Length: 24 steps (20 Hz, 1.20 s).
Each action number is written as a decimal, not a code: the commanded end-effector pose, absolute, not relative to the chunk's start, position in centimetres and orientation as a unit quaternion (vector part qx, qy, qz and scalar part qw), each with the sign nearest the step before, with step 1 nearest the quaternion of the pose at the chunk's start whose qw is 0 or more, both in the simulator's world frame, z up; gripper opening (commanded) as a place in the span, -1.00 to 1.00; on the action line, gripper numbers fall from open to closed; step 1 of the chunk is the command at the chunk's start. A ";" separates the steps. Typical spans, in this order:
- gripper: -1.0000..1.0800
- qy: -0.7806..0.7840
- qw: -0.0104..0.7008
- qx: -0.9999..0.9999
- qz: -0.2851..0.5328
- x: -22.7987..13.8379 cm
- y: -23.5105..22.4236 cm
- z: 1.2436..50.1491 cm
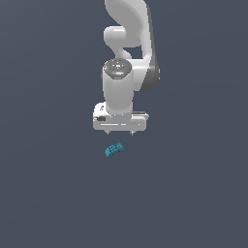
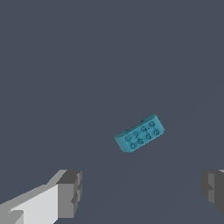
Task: Pick up the object and move it to a goal position.
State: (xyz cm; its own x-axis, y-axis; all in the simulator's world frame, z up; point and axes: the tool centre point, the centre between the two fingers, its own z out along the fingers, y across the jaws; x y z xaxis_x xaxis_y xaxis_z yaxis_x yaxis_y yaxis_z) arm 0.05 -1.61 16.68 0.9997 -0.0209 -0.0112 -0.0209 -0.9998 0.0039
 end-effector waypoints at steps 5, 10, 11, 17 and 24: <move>0.92 -0.008 0.006 1.000 0.000 0.4 -2.3 17.2; 0.92 0.000 0.016 1.000 0.012 0.9 -3.5 18.3; 0.92 0.001 0.016 1.000 0.012 1.0 -3.6 18.3; 0.92 -0.010 0.014 1.000 0.011 0.9 -3.5 18.0; 0.92 -0.056 0.011 0.998 0.010 1.0 -3.5 17.0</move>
State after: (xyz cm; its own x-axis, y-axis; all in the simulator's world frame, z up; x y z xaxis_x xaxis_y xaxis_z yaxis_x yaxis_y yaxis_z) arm 0.96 -3.52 17.31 0.9958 -0.0886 0.0222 -0.0891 -0.9958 0.0221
